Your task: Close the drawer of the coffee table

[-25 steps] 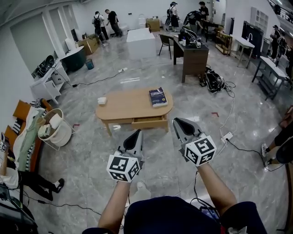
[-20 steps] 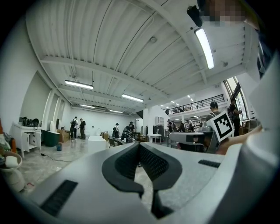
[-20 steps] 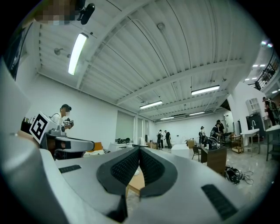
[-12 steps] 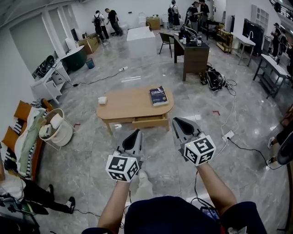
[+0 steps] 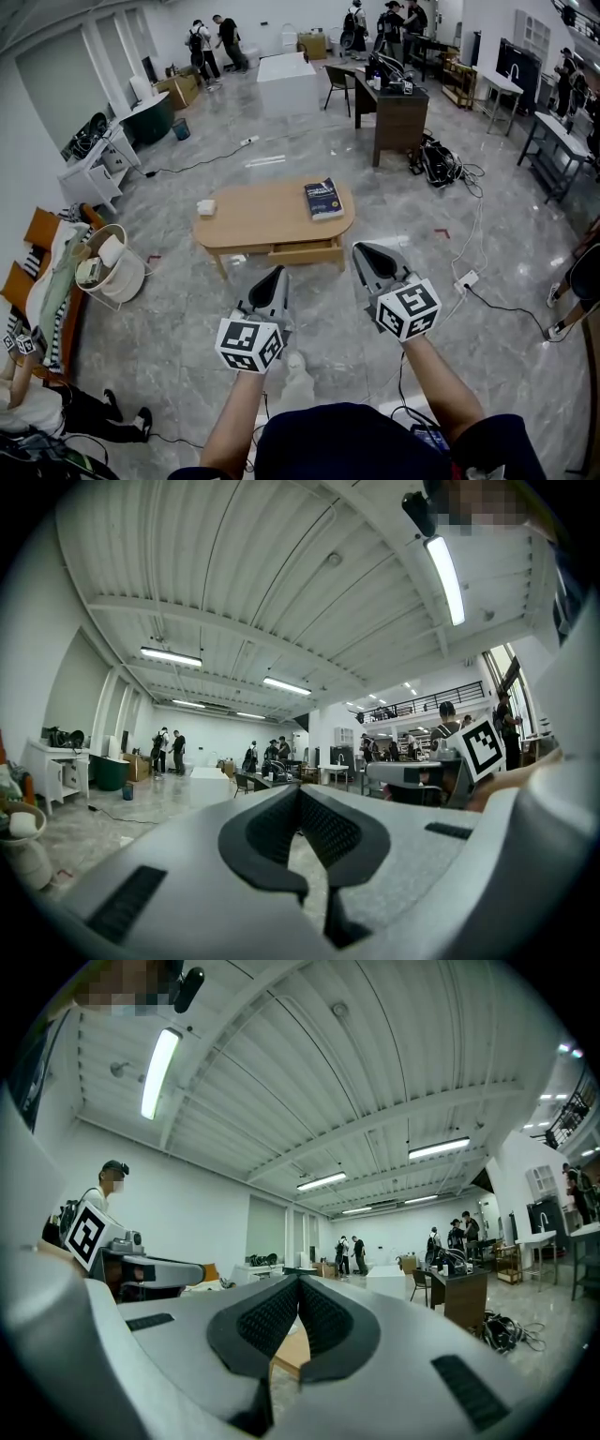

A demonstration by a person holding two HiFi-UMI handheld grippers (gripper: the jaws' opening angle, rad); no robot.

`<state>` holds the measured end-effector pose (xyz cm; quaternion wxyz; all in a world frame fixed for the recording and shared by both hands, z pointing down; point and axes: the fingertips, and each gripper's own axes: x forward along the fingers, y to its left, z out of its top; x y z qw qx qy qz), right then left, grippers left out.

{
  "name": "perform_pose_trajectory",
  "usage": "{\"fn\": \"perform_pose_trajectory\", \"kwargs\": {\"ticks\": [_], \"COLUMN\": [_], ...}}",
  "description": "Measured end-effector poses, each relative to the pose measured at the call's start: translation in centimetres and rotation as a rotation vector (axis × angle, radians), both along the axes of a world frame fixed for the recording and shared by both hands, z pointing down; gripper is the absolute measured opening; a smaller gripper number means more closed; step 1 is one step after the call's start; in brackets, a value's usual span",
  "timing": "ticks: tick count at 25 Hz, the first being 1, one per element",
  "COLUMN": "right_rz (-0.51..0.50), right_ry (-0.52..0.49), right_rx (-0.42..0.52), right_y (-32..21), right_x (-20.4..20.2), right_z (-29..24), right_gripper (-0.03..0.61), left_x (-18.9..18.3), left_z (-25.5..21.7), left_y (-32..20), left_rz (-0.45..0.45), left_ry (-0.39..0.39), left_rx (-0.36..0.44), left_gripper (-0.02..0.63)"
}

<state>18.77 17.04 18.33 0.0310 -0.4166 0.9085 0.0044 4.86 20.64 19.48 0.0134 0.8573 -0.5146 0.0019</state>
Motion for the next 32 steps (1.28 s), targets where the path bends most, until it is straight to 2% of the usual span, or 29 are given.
{"fn": "perform_pose_trajectory", "kwargs": {"ticks": [12,29,32], "right_rz": [0.001,0.027,0.036], "right_ry": [0.010,0.010,0.002], "right_rx": [-0.018,-0.059,-0.063], "right_y": [-4.9,-12.9,-14.2], "right_x": [-0.6,-2.9,-3.8], "right_z": [0.4,0.2,0.1], "right_gripper": [0.018,0.018,0.018], "left_x": [0.1,-2.9,-3.8], "left_z": [0.2,-0.4,-0.6], "left_y": [-5.5,-14.1,-15.5], "left_rz": [0.025,0.042,0.052], "left_ry": [-0.009,0.009,0.031], "left_rx": [-0.010,-0.032,-0.039], "left_gripper": [0.000,0.000,0.000]}}
